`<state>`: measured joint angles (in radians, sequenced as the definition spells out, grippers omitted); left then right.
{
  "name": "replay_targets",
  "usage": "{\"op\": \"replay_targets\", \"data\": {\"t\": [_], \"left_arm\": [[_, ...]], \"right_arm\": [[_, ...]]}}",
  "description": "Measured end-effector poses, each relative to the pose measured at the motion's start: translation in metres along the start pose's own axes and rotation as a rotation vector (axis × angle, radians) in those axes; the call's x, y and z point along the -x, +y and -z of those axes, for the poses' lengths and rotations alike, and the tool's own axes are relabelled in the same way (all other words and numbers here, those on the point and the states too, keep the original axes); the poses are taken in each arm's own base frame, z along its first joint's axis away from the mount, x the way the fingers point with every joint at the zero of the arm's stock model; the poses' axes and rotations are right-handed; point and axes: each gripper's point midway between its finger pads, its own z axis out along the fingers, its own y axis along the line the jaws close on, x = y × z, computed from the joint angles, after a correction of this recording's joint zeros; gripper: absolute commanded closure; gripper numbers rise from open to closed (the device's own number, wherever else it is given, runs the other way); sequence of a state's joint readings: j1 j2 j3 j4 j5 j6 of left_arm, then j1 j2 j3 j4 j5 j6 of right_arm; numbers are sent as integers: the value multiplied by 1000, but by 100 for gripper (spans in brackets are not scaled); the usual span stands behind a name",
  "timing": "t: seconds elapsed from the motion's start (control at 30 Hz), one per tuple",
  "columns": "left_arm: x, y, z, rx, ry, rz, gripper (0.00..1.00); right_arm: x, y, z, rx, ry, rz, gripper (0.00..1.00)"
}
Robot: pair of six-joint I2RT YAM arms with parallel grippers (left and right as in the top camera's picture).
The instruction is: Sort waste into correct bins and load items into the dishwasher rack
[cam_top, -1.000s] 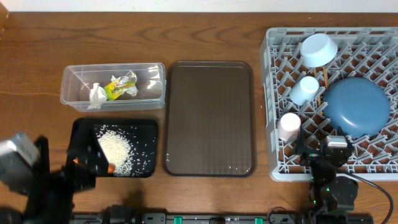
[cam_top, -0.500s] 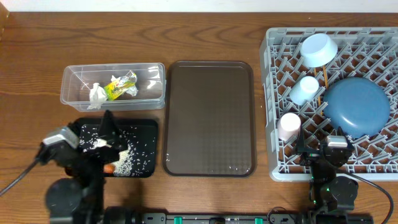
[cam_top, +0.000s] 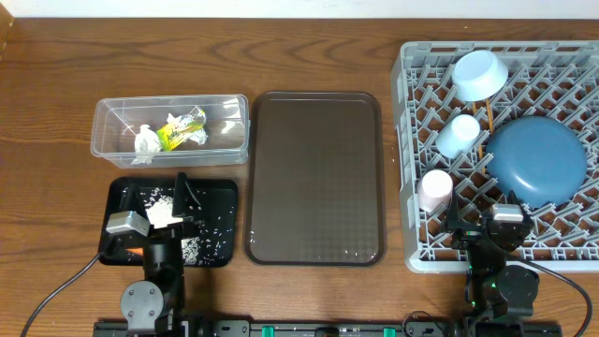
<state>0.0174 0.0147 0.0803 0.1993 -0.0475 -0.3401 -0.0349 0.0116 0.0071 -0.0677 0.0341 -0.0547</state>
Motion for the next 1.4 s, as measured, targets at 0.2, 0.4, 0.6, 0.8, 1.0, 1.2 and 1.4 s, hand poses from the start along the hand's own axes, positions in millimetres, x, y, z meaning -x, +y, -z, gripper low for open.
{"op": "replay_targets", "data": {"t": [0.2,0.4,0.6,0.8,1.0,1.2,1.4], "left_arm": [[-12,3,-1,-2,23,24,2],[-41,8,0,-7,105,22,2],[-66,15,4,13,210,17,2],[-85,20,9,18,297,-68,2],[-85,20,9,-4,299,-212,2],[-85,20,9,-11,299,-254,2],[-85,20,9,-12,299,-262,2]], "right_arm": [[0,0,0,0,0,0,1],[0,0,0,0,0,0,1],[0,0,0,0,0,0,1],[0,0,0,0,0,0,1],[0,0,0,0,0,0,1],[0,0,0,0,0,0,1],[0,0,0,0,0,0,1]]}}
